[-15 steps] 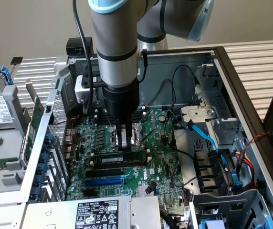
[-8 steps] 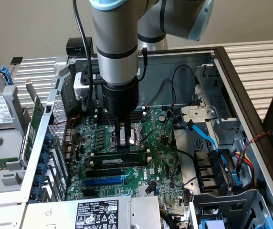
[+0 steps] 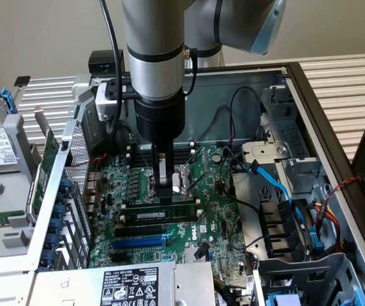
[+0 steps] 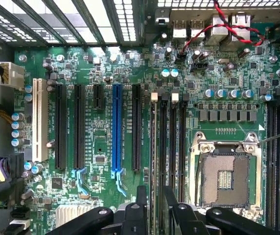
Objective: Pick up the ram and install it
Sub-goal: 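Insert the ram into the slot, then press down the ram until it locks into place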
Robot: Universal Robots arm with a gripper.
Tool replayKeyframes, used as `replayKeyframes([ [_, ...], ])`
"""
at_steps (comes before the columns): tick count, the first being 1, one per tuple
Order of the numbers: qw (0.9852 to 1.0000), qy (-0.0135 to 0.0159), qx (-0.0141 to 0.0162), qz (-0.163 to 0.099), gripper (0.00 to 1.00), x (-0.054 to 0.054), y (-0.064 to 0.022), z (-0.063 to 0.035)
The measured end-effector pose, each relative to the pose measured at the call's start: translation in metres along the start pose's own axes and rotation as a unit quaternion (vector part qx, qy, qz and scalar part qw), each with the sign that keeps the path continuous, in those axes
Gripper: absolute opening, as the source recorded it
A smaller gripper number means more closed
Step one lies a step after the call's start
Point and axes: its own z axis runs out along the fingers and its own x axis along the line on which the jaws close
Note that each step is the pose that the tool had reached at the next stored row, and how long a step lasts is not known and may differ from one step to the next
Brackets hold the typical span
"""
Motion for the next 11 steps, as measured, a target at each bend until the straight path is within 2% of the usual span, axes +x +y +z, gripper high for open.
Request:
replayKeyframes([
  [11, 1.0, -0.0001, -0.0003, 0.0, 0.27, 0.001, 0.0001, -0.0126],
])
